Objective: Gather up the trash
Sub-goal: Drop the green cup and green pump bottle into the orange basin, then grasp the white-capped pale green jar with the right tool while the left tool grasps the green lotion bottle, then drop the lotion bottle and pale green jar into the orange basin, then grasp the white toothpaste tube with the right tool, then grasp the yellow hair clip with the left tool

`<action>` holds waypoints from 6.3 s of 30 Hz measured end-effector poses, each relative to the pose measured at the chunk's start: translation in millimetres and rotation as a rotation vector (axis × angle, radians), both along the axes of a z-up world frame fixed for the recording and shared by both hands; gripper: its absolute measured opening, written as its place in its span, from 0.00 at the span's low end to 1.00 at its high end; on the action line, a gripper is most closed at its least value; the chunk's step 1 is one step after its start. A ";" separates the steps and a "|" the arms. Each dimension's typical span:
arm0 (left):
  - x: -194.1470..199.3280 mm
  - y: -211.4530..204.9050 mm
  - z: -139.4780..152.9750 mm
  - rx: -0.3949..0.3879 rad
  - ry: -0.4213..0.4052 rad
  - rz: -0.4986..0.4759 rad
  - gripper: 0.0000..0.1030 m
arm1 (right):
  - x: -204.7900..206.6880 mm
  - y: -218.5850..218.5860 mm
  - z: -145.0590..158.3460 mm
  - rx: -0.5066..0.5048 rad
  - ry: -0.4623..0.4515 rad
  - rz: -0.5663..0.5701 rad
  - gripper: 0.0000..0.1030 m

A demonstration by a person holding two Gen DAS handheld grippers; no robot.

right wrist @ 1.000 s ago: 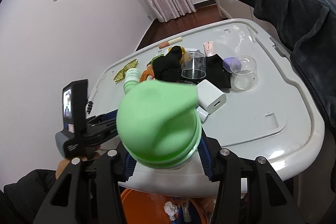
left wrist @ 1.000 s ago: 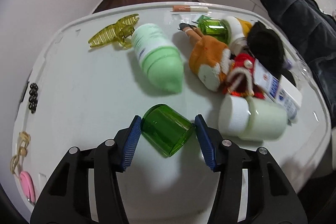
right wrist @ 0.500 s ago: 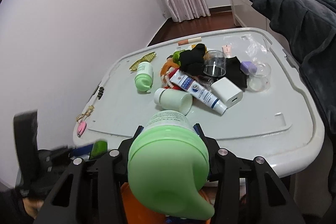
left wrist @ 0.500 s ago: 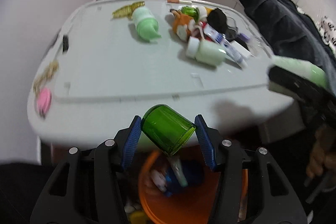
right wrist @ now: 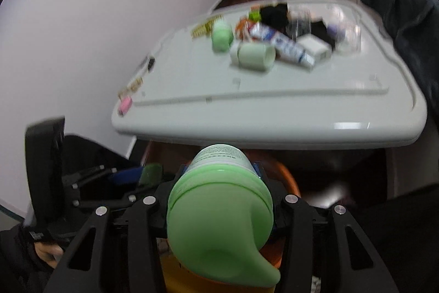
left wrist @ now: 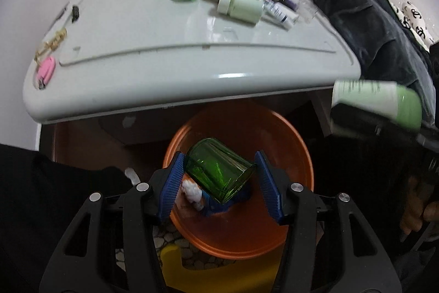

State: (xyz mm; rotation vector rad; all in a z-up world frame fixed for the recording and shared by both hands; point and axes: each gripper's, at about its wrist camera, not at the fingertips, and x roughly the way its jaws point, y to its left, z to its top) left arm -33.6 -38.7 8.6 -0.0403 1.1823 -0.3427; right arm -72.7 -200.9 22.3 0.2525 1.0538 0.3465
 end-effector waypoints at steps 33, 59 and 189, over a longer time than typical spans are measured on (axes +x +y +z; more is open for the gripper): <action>48.1 17.3 -18.0 0.033 0.010 0.095 0.72 | 224.0 76.3 -44.5 -0.646 0.027 0.506 0.45; 195.2 -7.3 36.0 0.149 -0.172 0.205 0.72 | 153.5 -65.6 31.1 0.006 -0.115 -0.043 0.44; 213.7 28.7 46.5 0.222 -0.213 -0.005 0.76 | 130.3 -78.1 9.0 0.401 0.087 -0.037 0.20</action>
